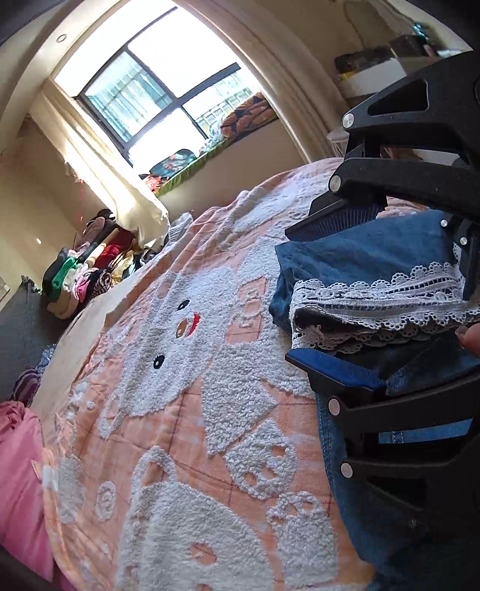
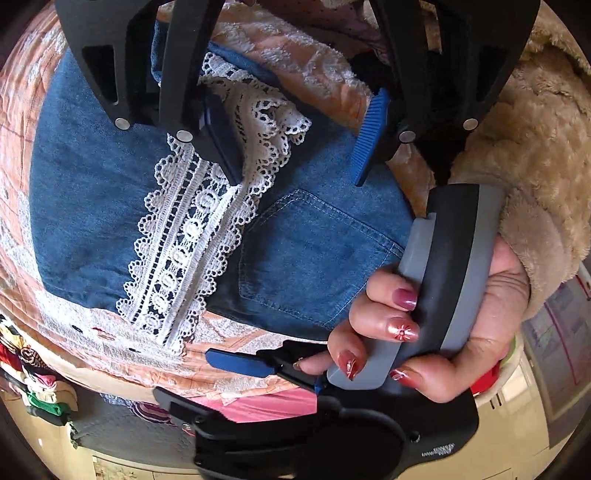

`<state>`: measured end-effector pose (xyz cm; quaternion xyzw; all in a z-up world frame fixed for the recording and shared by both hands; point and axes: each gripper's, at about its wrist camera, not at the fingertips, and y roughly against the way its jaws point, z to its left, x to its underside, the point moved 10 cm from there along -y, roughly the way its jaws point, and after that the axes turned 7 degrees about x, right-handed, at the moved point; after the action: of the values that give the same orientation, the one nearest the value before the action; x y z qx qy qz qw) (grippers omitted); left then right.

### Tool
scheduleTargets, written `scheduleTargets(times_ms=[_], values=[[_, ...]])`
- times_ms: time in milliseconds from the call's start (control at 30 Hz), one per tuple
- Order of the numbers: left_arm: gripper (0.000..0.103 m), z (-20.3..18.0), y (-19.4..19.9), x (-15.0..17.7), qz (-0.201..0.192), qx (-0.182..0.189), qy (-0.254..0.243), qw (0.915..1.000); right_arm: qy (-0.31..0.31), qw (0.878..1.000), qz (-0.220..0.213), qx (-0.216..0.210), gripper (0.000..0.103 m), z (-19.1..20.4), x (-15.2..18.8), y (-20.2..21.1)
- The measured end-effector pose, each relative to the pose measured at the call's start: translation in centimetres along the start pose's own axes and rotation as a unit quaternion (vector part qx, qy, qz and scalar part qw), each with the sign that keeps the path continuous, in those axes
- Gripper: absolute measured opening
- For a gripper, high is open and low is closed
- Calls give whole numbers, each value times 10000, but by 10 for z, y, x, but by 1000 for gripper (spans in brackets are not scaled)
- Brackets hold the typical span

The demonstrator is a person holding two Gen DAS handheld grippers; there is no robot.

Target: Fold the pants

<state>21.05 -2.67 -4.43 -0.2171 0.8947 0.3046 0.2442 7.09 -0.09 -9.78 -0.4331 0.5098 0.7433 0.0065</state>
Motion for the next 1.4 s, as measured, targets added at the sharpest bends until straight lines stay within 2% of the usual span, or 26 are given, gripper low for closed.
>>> scheduleTargets(times_ms=[100, 167, 267, 400, 567, 733, 867, 967, 1000, 1067, 1133, 1400], values=[[51, -12, -12, 7, 213, 62, -252, 9994, -132, 9998, -95, -67, 60, -5, -4, 6], [51, -12, -23, 15, 400, -30, -314, 9987, -284, 9993, -214, -144, 59, -12, -5, 20], [51, -15, -26, 23, 457, -74, -484, 9978, -428, 9983, -399, 54, 59, -32, -2, 46], [51, -24, -22, 33, 476, -141, -737, 9960, -802, 9949, -427, 439, 59, -66, 12, 72], [52, -36, -21, 53, 587, -481, -1319, 9883, -1064, 9908, -386, 748, 58, -97, 17, 74], [53, -34, -29, 87, 998, -733, -1639, 9787, -1138, 9891, -188, 916, 55, -115, 29, 64], [53, -18, -31, 113, 1255, -1177, -1937, 9659, -1005, 9876, 179, 1194, 54, -122, 52, 54], [53, 0, -26, 117, 1268, -1430, -1876, 9635, -1048, 9848, 341, 1339, 54, -131, 67, 48], [53, 7, -24, 118, 1310, -1488, -1794, 9636, -1089, 9845, 335, 1329, 54, -132, 68, 49], [53, 7, -18, 116, 1207, -1313, -1588, 9711, -1084, 9843, 344, 1353, 54, -134, 69, 50], [53, 1, -8, 114, 1107, -1270, -1483, 9745, -1123, 9843, 266, 1332, 54, -134, 69, 56], [53, -36, 26, 126, 919, -1216, -1635, 9747, -1268, 9828, -106, 1336, 56, -139, 57, 82]])
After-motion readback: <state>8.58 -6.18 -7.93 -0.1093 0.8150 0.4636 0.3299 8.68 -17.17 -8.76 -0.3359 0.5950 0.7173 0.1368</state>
